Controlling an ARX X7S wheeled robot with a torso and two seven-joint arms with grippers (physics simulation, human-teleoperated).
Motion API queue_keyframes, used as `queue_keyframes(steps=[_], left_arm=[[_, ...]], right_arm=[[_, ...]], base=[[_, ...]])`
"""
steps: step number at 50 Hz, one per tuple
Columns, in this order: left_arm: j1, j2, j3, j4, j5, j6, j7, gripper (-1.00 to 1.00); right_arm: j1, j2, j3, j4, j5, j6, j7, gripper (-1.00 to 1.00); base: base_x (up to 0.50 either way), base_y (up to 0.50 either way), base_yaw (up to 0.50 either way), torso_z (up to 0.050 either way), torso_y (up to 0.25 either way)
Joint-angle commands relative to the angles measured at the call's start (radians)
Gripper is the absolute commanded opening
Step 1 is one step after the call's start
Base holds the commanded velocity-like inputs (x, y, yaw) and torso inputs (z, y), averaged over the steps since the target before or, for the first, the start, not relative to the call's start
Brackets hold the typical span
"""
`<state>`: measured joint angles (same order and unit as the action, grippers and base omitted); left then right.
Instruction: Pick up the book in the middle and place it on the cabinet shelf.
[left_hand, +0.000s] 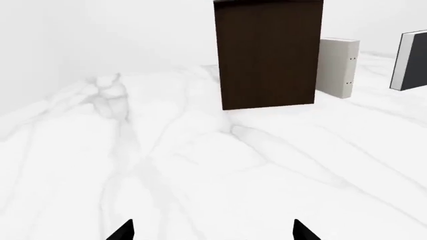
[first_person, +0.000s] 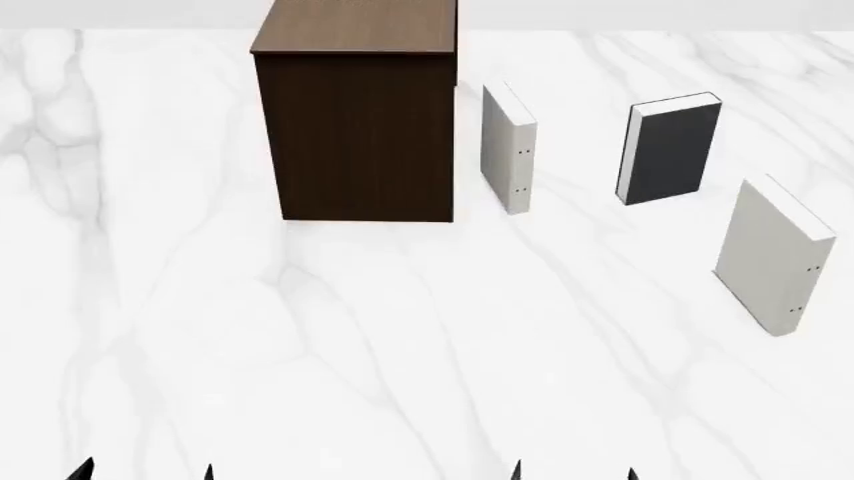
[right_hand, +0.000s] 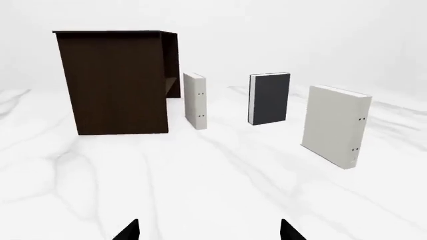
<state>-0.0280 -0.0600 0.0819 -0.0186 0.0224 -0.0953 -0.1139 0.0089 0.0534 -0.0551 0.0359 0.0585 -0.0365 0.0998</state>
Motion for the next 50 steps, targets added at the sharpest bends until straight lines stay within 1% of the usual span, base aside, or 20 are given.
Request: queue_keyframes(steps=[1,4,6,8,9,12,13,18,22,25,26,29,38,42,46,47,50], left_arm=[[0.020,-0.003,-0.005,0.043,-0.013,0.037,0.011,1.00],[0.039,-0.009,-0.002,0.113,-0.019,0.005,0.008,1.00],[0.054,-0.012,-0.003,0.193,-0.025,-0.013,0.003,1.00],[0.050,-0.020,0.007,0.271,-0.011,-0.061,-0.003,1.00],[0.054,-0.023,0.012,0.344,-0.011,-0.094,-0.001,1.00],[0.058,-0.031,0.029,0.440,0.012,-0.148,-0.008,1.00],[0.058,-0.036,0.041,0.514,0.021,-0.188,-0.004,1.00],[0.053,-0.043,0.071,0.693,0.053,-0.293,-0.006,1.00],[0.043,-0.052,0.099,0.778,0.092,-0.343,-0.016,1.00],[0.023,-0.054,0.129,0.885,0.121,-0.425,-0.009,1.00],[0.023,-0.055,0.130,0.887,0.121,-0.427,-0.010,1.00],[0.005,-0.069,0.177,0.943,0.182,-0.484,-0.012,1.00],[-0.030,-0.066,0.223,1.053,0.228,-0.576,0.000,1.00],[-0.029,-0.054,0.222,1.062,0.243,-0.577,0.015,1.00],[-0.022,-0.020,0.215,1.064,0.278,-0.565,0.057,1.00],[-0.021,-0.014,0.212,1.063,0.285,-0.562,0.066,1.00],[-0.012,-0.008,0.195,1.051,0.278,-0.539,0.069,1.00]], right_arm=[[-0.020,0.003,0.003,-0.060,-0.020,-0.018,0.024,1.00],[-0.027,0.009,0.002,-0.126,-0.013,0.019,0.035,1.00],[-0.027,0.012,0.008,-0.187,-0.003,0.040,0.045,1.00],[-0.029,0.017,0.007,-0.247,0.003,0.068,0.050,1.00],[-0.030,0.022,0.004,-0.303,-0.001,0.093,0.055,1.00],[-0.030,0.027,0.005,-0.385,0.020,0.135,0.059,1.00],[-0.028,0.032,0.003,-0.452,0.020,0.170,0.063,1.00],[-0.022,0.044,0.005,-0.609,0.045,0.255,0.076,1.00],[-0.012,0.054,0.004,-0.701,0.057,0.310,0.087,1.00],[0.000,0.067,-0.004,-0.780,0.059,0.360,0.094,1.00],[0.000,0.068,-0.005,-0.780,0.060,0.361,0.095,1.00],[0.014,0.075,-0.009,-0.845,0.062,0.406,0.105,1.00],[0.037,0.089,-0.011,-0.940,0.076,0.471,0.126,1.00],[0.042,0.094,-0.012,-0.958,0.081,0.482,0.132,1.00],[0.043,0.098,-0.015,-0.965,0.085,0.484,0.136,1.00],[0.040,0.094,-0.013,-0.958,0.088,0.440,0.132,1.00],[0.055,0.108,-0.043,-0.966,0.052,0.475,0.142,1.00]], base=[[0.00,0.00,0.00,0.000,0.000],[0.00,0.00,0.00,0.000,0.000],[0.00,0.00,0.00,0.000,0.000],[0.00,0.00,0.00,0.000,0.000],[0.00,0.00,0.00,0.000,0.000],[0.00,0.00,0.00,0.000,0.000],[0.00,0.00,0.00,0.000,0.000],[0.00,0.00,0.00,0.000,0.000],[0.00,0.00,0.00,0.000,0.000],[0.00,0.00,0.00,0.000,0.000],[0.00,0.00,0.00,0.000,0.000],[0.00,0.00,0.00,0.000,0.000],[0.00,0.00,0.00,0.000,0.000],[0.00,0.00,0.00,0.000,0.000],[0.00,0.00,0.00,0.000,0.000],[0.00,0.00,0.00,0.000,0.000],[0.00,0.00,0.00,0.000,0.000]])
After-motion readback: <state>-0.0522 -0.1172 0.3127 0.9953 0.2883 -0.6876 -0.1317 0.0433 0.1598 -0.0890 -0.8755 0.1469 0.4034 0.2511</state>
